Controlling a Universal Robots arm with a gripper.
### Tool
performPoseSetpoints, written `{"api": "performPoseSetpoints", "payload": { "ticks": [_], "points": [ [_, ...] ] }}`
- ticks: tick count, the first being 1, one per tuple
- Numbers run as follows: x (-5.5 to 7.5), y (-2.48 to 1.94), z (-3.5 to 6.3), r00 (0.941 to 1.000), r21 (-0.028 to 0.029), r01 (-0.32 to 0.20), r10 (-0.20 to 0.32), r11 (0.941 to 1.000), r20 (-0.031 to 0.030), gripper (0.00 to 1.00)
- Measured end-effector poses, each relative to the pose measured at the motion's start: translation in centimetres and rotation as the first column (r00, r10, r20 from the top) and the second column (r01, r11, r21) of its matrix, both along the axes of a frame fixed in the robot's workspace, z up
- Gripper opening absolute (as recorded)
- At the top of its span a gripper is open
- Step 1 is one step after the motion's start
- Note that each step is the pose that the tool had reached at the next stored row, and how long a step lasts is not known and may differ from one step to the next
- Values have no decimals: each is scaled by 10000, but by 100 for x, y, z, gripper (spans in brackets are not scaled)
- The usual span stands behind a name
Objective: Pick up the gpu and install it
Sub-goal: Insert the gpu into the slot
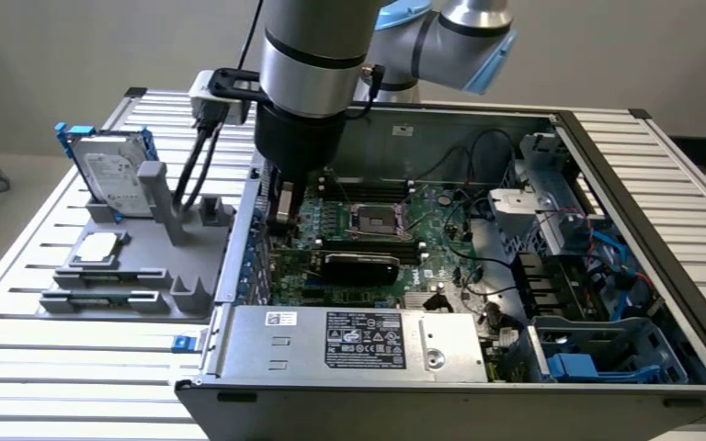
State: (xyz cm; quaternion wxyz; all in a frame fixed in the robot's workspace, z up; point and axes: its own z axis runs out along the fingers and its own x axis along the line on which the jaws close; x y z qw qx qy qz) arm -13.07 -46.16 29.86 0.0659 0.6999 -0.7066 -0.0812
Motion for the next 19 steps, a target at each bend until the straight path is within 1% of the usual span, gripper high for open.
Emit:
{"api": "performPoseSetpoints", "payload": {
  "ticks": [4,11,15,19],
  "points": [
    [-11,0,-16,10000,-5,0,0,10000,-4,11],
    [-22,5,-23,10000,-9,23,-23,10000,-31,11],
    [-28,11,-28,10000,-17,45,-45,10000,-60,11],
    [-34,23,-30,9999,-31,81,-81,10000,-105,11]
  ]
}}
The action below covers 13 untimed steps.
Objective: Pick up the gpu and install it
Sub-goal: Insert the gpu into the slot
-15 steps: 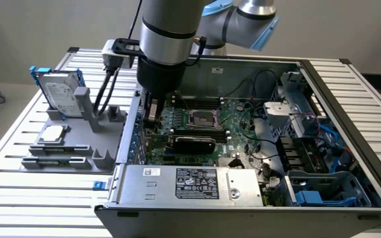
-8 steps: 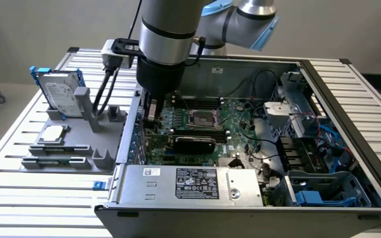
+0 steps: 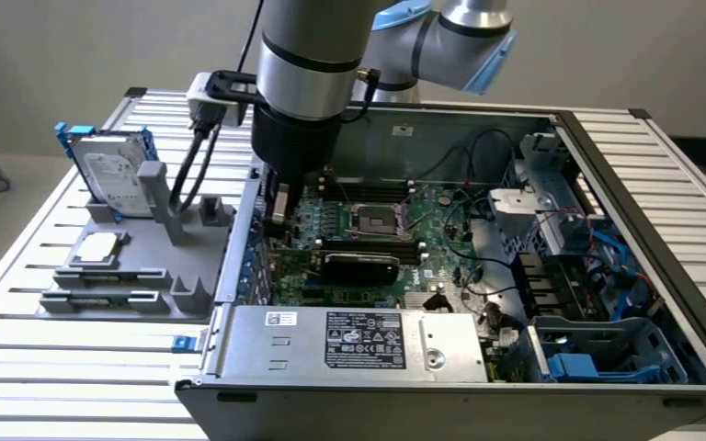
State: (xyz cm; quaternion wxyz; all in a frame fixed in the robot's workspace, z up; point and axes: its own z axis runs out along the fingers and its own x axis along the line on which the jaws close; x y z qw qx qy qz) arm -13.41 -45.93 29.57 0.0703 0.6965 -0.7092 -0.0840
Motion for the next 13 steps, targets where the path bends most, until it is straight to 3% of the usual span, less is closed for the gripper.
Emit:
{"api": "performPoseSetpoints", "payload": {
  "ticks": [7,10,13],
  "points": [
    [-10,20,-5,9999,-45,73,-73,10000,-82,11],
    [-11,21,-7,9999,-127,78,-79,9999,-81,11],
    [-11,20,-6,9999,-261,77,-79,9996,-81,11]
  ]
}}
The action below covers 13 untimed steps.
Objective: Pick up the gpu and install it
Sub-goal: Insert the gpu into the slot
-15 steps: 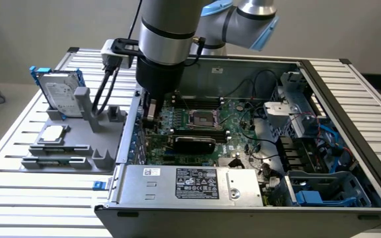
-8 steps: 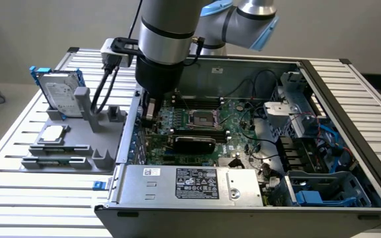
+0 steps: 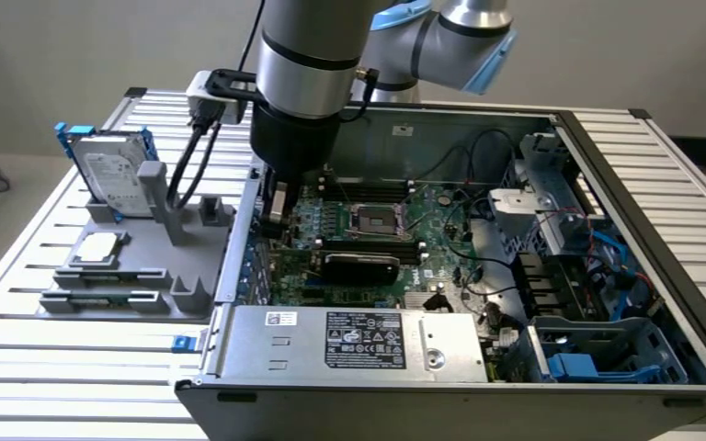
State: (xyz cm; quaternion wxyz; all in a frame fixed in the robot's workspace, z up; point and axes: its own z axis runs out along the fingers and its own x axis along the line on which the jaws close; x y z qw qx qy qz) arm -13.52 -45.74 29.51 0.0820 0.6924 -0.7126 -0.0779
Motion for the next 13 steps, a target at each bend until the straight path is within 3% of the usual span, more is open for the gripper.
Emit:
{"api": "performPoseSetpoints", "payload": {
  "ticks": [4,8,13],
  "points": [
    [3,1,1,10000,-206,0,0,9998,-1,11],
    [7,7,0,10000,-448,1,-1,9990,-1,11],
    [19,25,1,10000,-799,1,-1,9968,-2,11]
  ]
}}
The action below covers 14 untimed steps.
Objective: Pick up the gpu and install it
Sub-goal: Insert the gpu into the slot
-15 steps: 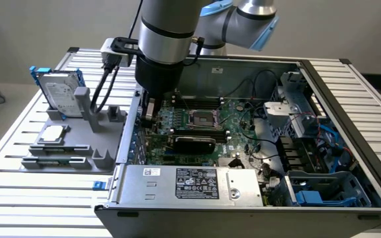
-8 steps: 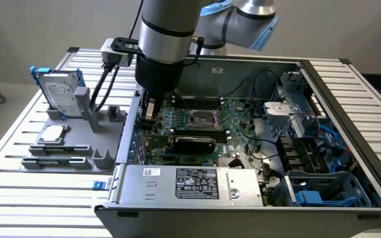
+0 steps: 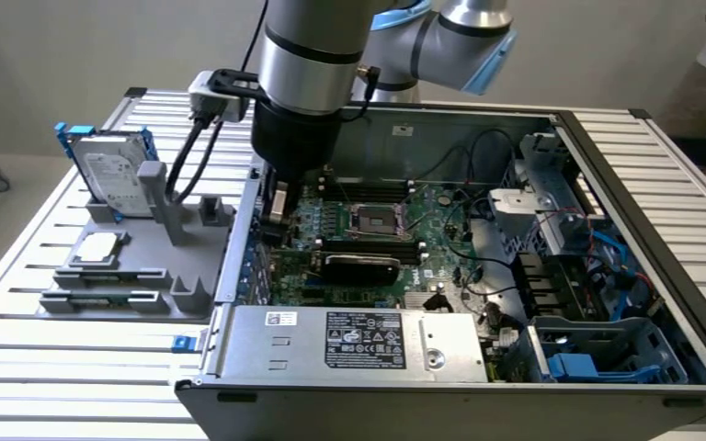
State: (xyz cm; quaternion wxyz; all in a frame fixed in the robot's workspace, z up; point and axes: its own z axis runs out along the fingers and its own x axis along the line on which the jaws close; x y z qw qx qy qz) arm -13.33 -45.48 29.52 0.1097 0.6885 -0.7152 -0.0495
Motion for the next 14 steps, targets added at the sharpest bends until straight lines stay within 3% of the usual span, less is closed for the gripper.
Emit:
{"api": "performPoseSetpoints", "payload": {
  "ticks": [3,5,8,14],
  "points": [
    [8,15,0,10000,-225,0,0,9997,1,11],
    [13,24,0,10000,-337,-1,1,9994,2,11],
    [16,35,-1,10000,-376,-1,1,9993,3,11],
    [19,58,-2,10000,-378,33,-33,9993,18,11]
  ]
}}
